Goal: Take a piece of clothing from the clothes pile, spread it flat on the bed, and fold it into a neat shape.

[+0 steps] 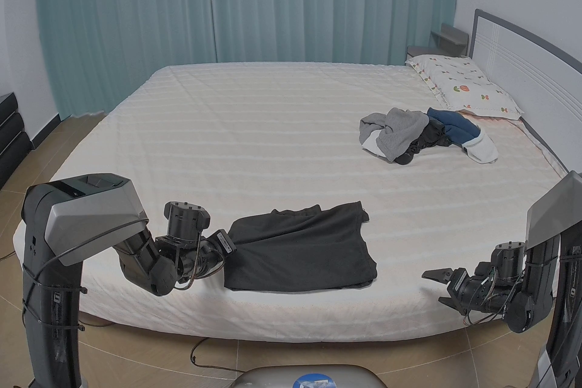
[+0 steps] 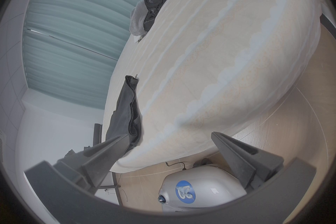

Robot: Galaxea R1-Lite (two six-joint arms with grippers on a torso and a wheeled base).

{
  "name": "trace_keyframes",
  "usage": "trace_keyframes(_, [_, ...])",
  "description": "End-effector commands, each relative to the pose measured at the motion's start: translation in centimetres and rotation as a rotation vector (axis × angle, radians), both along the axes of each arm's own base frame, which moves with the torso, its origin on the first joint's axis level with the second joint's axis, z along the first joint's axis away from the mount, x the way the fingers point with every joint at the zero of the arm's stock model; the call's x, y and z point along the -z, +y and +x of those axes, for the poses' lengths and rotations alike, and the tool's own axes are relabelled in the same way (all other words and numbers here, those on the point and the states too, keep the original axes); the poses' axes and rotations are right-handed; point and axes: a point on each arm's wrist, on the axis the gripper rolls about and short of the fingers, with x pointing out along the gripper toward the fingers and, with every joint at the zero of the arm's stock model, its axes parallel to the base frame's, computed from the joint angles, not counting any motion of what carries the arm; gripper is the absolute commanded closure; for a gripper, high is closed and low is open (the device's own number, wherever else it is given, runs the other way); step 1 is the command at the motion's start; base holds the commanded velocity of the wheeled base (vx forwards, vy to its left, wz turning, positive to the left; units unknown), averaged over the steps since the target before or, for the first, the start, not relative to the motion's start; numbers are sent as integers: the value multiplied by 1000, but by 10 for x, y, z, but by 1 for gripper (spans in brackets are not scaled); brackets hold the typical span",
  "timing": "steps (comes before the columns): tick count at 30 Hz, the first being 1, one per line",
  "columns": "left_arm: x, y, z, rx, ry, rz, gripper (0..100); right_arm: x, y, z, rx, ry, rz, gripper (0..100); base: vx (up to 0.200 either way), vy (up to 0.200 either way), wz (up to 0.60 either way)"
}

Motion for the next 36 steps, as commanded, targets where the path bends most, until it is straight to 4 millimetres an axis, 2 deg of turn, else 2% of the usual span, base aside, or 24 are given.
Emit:
trace_keyframes(1, [-8, 3, 11, -39, -13, -33, 100, -1, 0, 1, -1, -9, 1, 0, 0, 0, 0])
trace_keyframes(3, [-9, 5, 12, -51, -13, -44, 100, -1, 0, 0, -1, -8, 1, 0, 0, 0, 0])
trace_keyframes(36, [-6, 14, 16, -77, -8, -44, 100, 0, 0, -1, 1, -2, -3, 0, 0, 200, 0])
